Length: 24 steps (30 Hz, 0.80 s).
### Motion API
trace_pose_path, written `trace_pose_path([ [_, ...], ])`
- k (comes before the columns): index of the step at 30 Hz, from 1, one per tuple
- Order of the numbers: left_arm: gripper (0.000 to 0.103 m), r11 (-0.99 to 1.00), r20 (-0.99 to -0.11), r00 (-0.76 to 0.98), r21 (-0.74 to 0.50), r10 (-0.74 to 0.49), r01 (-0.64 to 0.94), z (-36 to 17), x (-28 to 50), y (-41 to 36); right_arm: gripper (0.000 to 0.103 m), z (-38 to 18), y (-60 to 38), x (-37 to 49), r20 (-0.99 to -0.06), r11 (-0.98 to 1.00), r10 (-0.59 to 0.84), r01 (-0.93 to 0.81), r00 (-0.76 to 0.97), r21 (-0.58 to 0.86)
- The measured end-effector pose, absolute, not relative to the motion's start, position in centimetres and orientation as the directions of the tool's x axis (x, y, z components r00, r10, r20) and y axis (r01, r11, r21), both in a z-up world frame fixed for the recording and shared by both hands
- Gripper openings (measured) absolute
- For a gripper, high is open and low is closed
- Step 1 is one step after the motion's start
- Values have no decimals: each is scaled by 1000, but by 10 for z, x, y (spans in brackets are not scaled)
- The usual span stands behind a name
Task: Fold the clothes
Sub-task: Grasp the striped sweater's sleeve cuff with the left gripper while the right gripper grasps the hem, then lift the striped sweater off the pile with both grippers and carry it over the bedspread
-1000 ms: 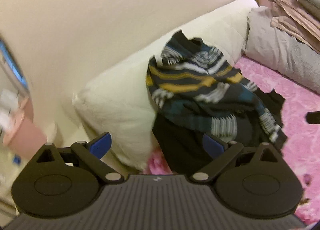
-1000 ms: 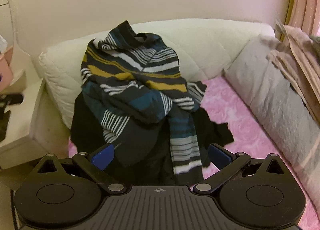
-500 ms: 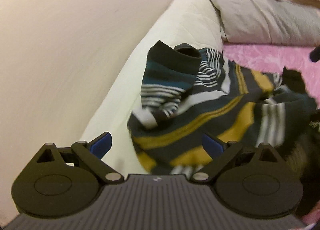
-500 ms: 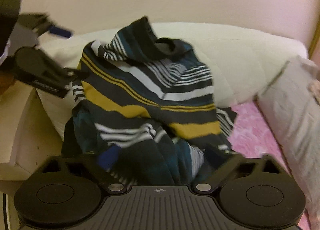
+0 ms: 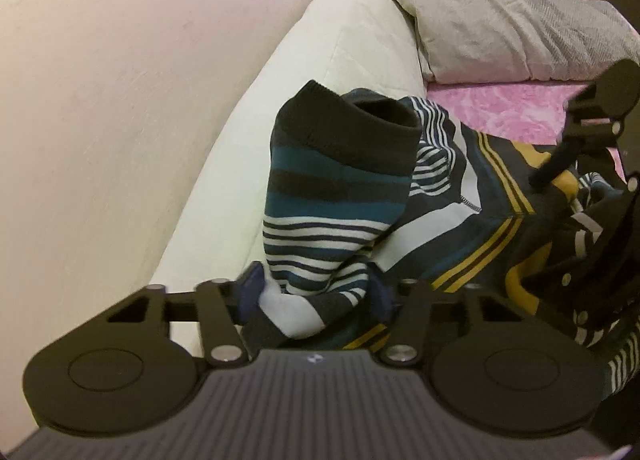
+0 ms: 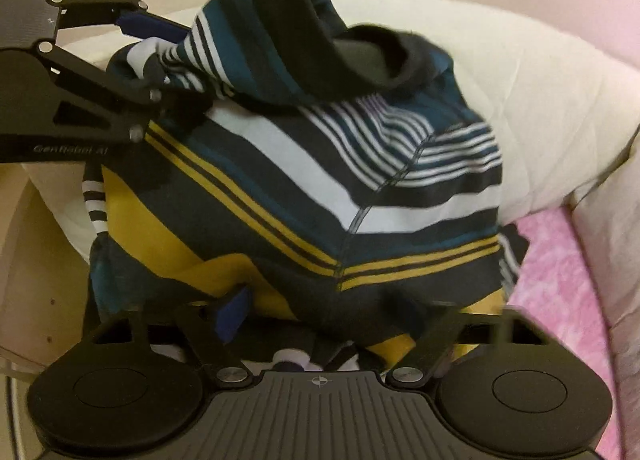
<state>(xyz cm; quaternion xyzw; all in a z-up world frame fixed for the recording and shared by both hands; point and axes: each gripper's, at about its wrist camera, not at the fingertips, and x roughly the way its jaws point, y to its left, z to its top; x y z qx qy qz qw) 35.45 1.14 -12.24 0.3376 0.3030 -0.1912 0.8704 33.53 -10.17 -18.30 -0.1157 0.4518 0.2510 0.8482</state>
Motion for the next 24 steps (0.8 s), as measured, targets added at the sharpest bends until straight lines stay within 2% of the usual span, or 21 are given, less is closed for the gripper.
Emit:
trace_pose_path([
  [1, 20, 702, -658, 742, 467, -129, 537, -122, 356, 12, 44, -183, -104, 335, -825, 853, 320, -521, 465, 37],
  [3, 16, 716, -662, 735, 441, -149, 542, -117, 356, 14, 26, -178, -116, 330, -809, 869, 330, -492, 487, 58],
  [5, 12, 724, -646, 738, 413, -195, 553, -103, 348, 14, 21, -169, -131, 323, -785, 885, 340, -459, 518, 81],
  [10, 10, 693, -573, 734, 359, -365, 625, -61, 301, -8, 17, -130, -190, 287, -697, 933, 348, -305, 627, 191],
  [16, 9, 590, -555, 603, 232, -573, 773, -31, 209, -68, 16, -92, -282, 188, -624, 954, 269, -112, 734, 279],
  [24, 9, 344, -566, 324, 75, -758, 936, -21, 37, -205, 14, -95, -422, -3, -636, 931, 51, 194, 770, 309],
])
